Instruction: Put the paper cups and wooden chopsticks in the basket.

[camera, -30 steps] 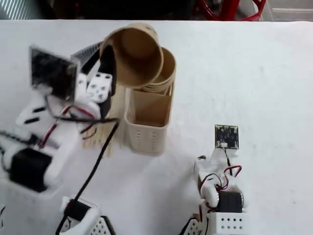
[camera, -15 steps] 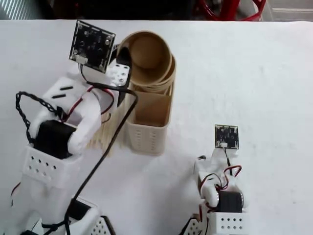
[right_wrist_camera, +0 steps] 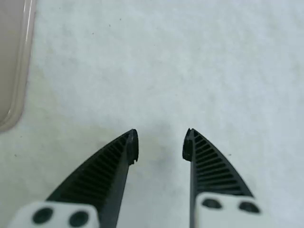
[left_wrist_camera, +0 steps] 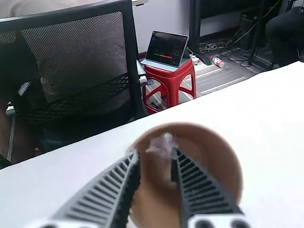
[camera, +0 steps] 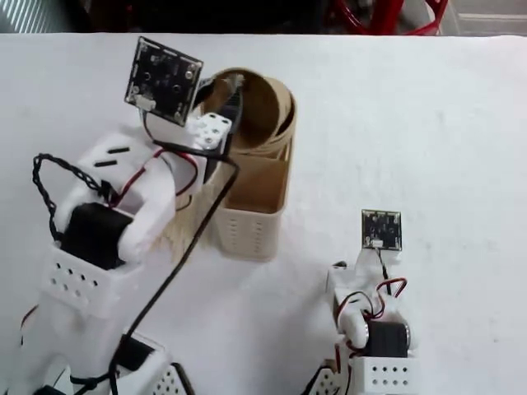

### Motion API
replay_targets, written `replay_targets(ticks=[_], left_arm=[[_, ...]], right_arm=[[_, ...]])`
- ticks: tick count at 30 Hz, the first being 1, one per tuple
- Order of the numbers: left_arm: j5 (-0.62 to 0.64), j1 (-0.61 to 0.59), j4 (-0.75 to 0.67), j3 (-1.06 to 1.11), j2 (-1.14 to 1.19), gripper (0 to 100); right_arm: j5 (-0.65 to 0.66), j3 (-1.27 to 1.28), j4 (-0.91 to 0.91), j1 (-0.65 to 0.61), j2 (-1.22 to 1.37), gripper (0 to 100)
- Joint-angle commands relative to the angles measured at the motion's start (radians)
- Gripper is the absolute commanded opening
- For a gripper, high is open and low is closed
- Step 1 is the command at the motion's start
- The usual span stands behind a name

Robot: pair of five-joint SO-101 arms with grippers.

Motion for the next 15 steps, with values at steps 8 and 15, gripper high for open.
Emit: replay_targets(ticks=[8,15], left_arm=[[-0.009,0.015,-0.052,-0.009,0.004,13],[-0.078,0.015,-0.129,-0.044,0.071,13]], right_arm=[[0.008,0.009,0.007,-0.005,-0.008,15.9],[0.008,0.009,0.007,-0.005,-0.008,15.9]])
